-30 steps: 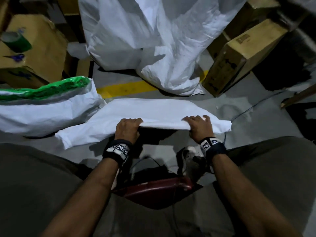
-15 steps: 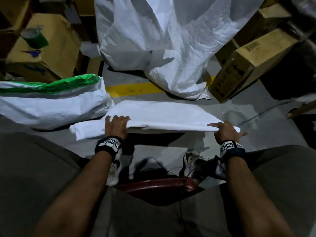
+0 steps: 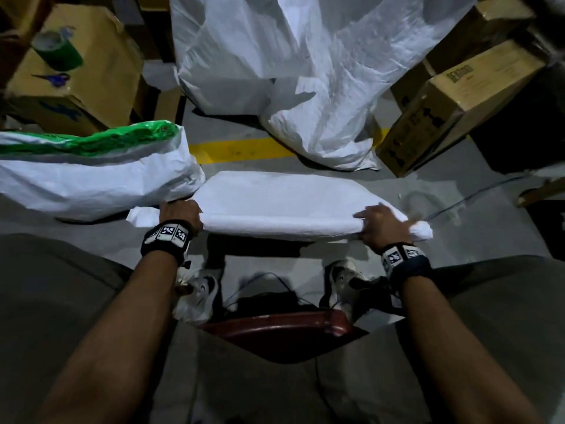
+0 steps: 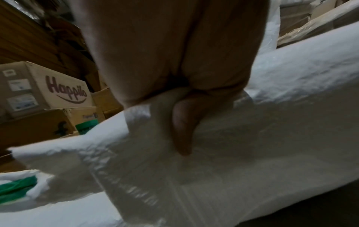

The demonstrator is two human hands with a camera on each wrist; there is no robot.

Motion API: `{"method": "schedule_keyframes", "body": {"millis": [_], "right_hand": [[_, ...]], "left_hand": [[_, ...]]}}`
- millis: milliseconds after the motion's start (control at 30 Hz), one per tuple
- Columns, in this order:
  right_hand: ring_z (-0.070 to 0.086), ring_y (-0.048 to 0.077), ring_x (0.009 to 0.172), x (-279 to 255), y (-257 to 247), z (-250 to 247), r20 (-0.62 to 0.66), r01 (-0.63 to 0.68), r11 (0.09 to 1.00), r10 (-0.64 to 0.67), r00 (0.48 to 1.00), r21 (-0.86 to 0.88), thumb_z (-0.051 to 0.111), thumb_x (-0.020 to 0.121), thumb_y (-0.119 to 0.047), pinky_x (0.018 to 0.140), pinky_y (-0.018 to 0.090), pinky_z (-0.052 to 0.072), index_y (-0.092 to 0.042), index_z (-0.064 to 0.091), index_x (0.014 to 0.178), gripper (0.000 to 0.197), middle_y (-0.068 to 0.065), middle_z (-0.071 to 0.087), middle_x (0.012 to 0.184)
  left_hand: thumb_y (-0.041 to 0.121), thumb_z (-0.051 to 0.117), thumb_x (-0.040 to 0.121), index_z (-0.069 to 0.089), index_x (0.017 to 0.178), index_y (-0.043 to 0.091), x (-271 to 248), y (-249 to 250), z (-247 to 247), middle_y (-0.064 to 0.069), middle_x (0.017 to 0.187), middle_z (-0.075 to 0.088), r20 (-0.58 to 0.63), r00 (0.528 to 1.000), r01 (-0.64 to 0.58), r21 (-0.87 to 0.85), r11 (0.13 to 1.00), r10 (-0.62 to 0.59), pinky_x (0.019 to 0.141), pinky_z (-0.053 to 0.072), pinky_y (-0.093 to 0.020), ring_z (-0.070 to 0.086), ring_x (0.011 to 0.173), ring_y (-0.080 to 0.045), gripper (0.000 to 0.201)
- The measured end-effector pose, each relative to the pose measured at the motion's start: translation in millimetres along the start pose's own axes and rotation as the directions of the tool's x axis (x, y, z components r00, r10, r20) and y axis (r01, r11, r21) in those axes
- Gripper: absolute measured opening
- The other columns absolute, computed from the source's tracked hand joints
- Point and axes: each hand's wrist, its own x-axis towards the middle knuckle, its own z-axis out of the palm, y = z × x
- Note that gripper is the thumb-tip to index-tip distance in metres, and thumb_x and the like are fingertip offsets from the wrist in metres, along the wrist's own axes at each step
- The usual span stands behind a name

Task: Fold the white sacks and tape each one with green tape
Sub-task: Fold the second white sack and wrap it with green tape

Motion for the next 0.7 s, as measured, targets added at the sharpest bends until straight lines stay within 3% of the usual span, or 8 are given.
{"method": "schedule_keyframes", "body": {"millis": [100,267,333,400,467,567,633,700], "right_hand": [[0.049,0.016,0.131,-5,-45,13,0.017,0.152,0.982,-0.155,0.988,0.111,0.060,0.096,-0.043,0.111,0.071,0.006,-0.037,0.056,0.136,0.041,-0.009,0.059,0.134],[0.060,0.020,0.115,0,-62,42,-0.056,0.208,0.970,-0.202,0.978,0.124,0.051,0.099,-0.025,0.112,0.058,0.020,-0.027,0.057,0.121,0.023,-0.004,0.065,0.115],[0.060,0.025,0.112,5,-61,47,-0.069,0.215,0.971,-0.208,0.976,0.109,0.043,0.098,-0.023,0.112,0.054,0.020,-0.021,0.056,0.117,0.023,0.001,0.067,0.112],[0.061,0.029,0.108,13,-62,46,-0.072,0.211,0.971,-0.204,0.976,0.114,0.039,0.087,-0.027,0.112,0.047,0.018,-0.016,0.057,0.109,0.031,0.006,0.069,0.105],[0.061,0.030,0.103,23,-65,40,-0.050,0.174,0.978,-0.169,0.984,0.116,0.041,0.070,-0.035,0.109,0.042,0.019,-0.017,0.058,0.099,0.037,0.008,0.069,0.097],[0.063,0.028,0.103,34,-70,31,-0.001,0.135,0.989,-0.135,0.991,0.061,0.041,0.068,-0.036,0.100,0.041,0.024,-0.020,0.061,0.093,0.036,0.007,0.070,0.099],[0.065,0.027,0.102,38,-72,28,0.041,0.149,0.989,-0.149,0.988,0.001,0.048,0.078,-0.031,0.093,0.042,0.027,-0.021,0.059,0.090,0.019,0.005,0.069,0.106],[0.065,0.029,0.103,40,-73,28,0.102,0.169,0.983,-0.161,0.982,-0.077,0.051,0.086,-0.025,0.089,0.043,0.029,-0.017,0.059,0.092,0.013,0.006,0.065,0.114]], "left_hand": [[0.030,0.069,0.086,0.066,0.126,0.028,4,3,3,-0.001,0.134,0.063,0.034,0.999,-0.023,-0.005,1.000,0.023,0.112,0.034,-0.038,0.057,0.126,-0.023,0.040],[0.037,0.071,0.081,0.069,0.116,0.032,2,0,5,0.002,0.125,0.067,0.092,0.995,-0.043,0.041,0.998,0.039,0.113,0.032,-0.047,0.058,0.122,-0.023,0.035],[0.038,0.070,0.080,0.067,0.118,0.032,-2,7,8,-0.003,0.126,0.064,0.021,0.999,-0.050,0.072,0.996,0.048,0.114,0.028,-0.052,0.054,0.124,-0.027,0.039],[0.037,0.072,0.077,0.057,0.130,0.024,-11,26,9,-0.011,0.130,0.058,-0.115,0.991,-0.060,0.054,0.997,0.066,0.115,0.023,-0.055,0.048,0.127,-0.032,0.057],[0.036,0.074,0.073,0.040,0.145,0.015,-25,53,6,-0.017,0.141,0.049,-0.233,0.964,-0.120,0.052,0.991,0.129,0.116,0.021,-0.055,0.041,0.133,-0.036,0.082],[0.036,0.075,0.069,0.013,0.158,0.008,-49,98,14,-0.025,0.160,0.020,-0.243,0.891,-0.352,0.163,0.922,0.383,0.120,0.008,-0.060,0.017,0.149,-0.041,0.112],[0.026,0.069,0.070,0.015,0.158,0.005,-57,121,30,-0.030,0.160,0.019,-0.296,0.807,-0.474,0.193,0.859,0.511,0.119,0.009,-0.063,0.016,0.149,-0.046,0.105],[0.017,0.059,0.076,0.018,0.156,0.001,-63,134,40,-0.034,0.156,0.024,-0.337,0.766,-0.498,0.226,0.837,0.547,0.117,0.014,-0.065,0.020,0.146,-0.050,0.091]]}}
